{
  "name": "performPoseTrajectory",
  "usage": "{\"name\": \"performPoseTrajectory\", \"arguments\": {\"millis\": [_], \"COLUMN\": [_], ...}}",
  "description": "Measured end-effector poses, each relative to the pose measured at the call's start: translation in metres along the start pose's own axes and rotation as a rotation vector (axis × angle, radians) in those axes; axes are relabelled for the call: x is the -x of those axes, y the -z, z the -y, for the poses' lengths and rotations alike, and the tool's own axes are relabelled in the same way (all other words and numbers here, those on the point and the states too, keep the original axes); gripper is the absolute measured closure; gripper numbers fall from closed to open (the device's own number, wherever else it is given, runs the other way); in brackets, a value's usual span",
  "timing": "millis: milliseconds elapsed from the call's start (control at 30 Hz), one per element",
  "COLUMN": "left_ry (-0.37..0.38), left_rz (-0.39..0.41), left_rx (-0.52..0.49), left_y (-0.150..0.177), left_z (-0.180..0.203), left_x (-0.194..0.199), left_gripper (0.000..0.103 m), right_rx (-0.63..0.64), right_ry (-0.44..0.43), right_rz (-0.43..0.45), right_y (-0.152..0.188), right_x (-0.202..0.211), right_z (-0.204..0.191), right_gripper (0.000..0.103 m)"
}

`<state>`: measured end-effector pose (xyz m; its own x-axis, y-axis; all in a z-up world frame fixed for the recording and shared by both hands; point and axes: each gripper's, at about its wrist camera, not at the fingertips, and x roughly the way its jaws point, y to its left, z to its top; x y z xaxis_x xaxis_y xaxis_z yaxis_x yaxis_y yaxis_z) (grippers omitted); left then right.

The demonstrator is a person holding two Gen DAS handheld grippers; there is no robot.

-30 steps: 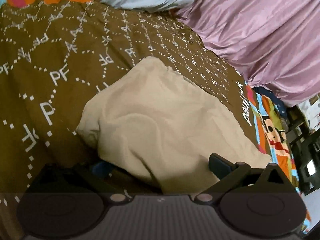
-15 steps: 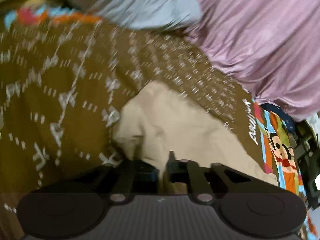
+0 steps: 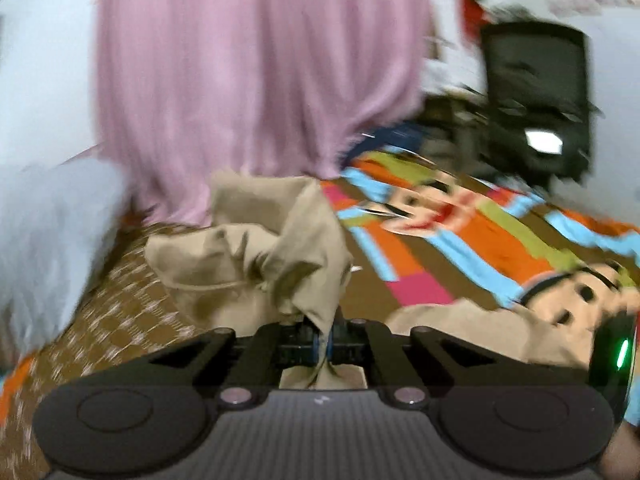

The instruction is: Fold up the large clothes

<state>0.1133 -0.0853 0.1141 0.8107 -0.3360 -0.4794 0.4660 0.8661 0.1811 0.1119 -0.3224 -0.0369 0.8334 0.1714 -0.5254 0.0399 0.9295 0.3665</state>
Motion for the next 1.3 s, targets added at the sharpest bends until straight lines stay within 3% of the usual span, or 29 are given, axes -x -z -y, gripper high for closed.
{"name": "performPoseTrajectory", "arguments": {"millis": [100,267,333,400,500,600,767,900,1000,1067,1100,1167,1300], "left_ry": [0.061,0.135,0.174,0.198,0.201,0.202,0.260,0.291,0.279,0.257,0.246,0.251,0.325], "left_rz": [-0.042,-0.086,-0.126,-0.163,-0.189,-0.202,-0.236,-0.253,-0.244,-0.252,-0.251,-0.252,-0.210], "left_rx": [-0.061,-0.199,-0.233,-0.256,-0.263,-0.250,-0.301,-0.353,-0.400,-0.425,-0.424,-0.407,-0.366], "left_y": [-0.018,-0.011,0.002,0.014,0.033,0.041,0.050,0.069,0.087,0.092,0.092,0.088,0.073], "left_z": [0.042,0.113,0.135,0.156,0.171,0.175,0.183,0.200,0.213,0.222,0.223,0.222,0.201], "left_x": [-0.015,-0.037,-0.043,-0.051,-0.060,-0.061,-0.062,-0.066,-0.070,-0.077,-0.078,-0.077,-0.053], "left_gripper": [0.101,0.101,0.100,0.100,0.100,0.100,0.099,0.098,0.095,0.093,0.091,0.086,0.053], "right_rx": [-0.230,-0.332,-0.380,-0.472,-0.734,-0.848,-0.788,-0.769,-0.743,-0.719,-0.707,-0.677,-0.678], "right_ry": [-0.006,0.037,0.037,-0.010,-0.200,-0.301,-0.304,-0.219,-0.175,-0.146,-0.120,-0.052,-0.041], "right_rz": [0.053,0.096,0.091,0.089,0.062,0.013,0.002,-0.044,0.010,0.020,0.015,0.007,0.043], "right_y": [-0.032,-0.057,-0.058,-0.053,-0.035,-0.024,-0.029,-0.032,-0.034,-0.033,-0.032,-0.030,-0.026], "right_x": [0.038,0.087,0.099,0.107,0.107,0.098,0.096,0.071,0.074,0.072,0.068,0.060,0.055], "right_z": [0.046,0.112,0.138,0.165,0.206,0.221,0.215,0.212,0.214,0.213,0.212,0.210,0.211], "right_gripper": [0.034,0.033,0.022,0.020,0.020,0.023,0.033,0.071,0.074,0.081,0.089,0.097,0.097]}}
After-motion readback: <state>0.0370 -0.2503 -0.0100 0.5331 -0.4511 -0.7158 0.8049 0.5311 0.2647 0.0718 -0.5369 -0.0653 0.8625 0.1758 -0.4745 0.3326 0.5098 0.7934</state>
